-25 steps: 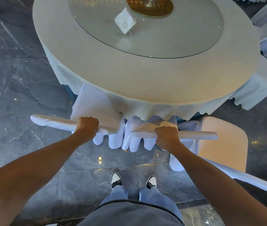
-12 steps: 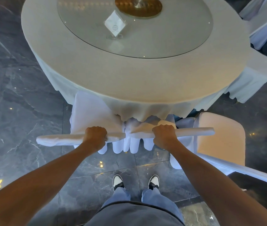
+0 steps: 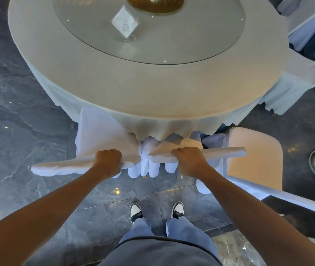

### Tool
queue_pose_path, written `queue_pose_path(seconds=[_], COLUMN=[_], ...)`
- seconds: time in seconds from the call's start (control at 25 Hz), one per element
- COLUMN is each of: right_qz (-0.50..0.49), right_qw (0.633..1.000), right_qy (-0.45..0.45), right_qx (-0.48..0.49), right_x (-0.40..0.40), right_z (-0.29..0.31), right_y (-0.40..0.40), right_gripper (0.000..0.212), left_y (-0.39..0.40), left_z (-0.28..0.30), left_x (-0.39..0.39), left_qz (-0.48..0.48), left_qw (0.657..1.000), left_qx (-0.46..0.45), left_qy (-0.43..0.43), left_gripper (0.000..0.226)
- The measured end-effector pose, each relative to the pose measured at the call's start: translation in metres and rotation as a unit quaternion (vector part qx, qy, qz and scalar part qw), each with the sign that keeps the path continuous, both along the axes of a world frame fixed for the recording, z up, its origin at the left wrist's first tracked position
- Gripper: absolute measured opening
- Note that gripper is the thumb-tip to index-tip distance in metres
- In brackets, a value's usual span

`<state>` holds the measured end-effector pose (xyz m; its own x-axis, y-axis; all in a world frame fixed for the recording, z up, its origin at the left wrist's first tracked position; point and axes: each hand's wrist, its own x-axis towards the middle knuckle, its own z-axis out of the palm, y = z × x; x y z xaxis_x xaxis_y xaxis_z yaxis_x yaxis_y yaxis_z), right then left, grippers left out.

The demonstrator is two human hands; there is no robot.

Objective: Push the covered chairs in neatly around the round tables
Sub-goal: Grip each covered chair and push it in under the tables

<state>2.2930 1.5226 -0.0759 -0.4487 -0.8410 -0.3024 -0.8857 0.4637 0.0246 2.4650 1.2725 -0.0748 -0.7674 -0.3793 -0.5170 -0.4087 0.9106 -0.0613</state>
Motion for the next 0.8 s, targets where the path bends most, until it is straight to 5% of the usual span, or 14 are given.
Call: queue_pose_path(seconds=[0.12,0.32,0.52,0.8], right_qz=[0.017,-0.101,-0.178,-0.324], right_qw=[0.999,0.99,0.974,0.933], right_qy=[0.034,-0.011,-0.031,-0.007], right_qx=[-0.027,-0.097,-0.136,-0.158], right_x=[-0.015,-0.068,-0.119,-0.157], right_z=[0.003,0.022,0.034,0.052], right_y=[0.028,0.114,0.242,0.462], right_gripper=[0.032,0.045,0.051,0.068], left_y=[0.034,0.164,0.287,0.5], left_z=[0.013,0.042,0.049,0.022], left_x=[-0.03,-0.103,-0.181,-0.271], left_qz=[-0.01,-0.025,-0.144,-0.245], left_qw=[0.994,0.946,0.927,0.925], left_qx=[0.104,0.291,0.26,0.262], left_qy=[0.024,0.143,0.23,0.128], left_gripper=[0.04,0.065,0.072,0.101])
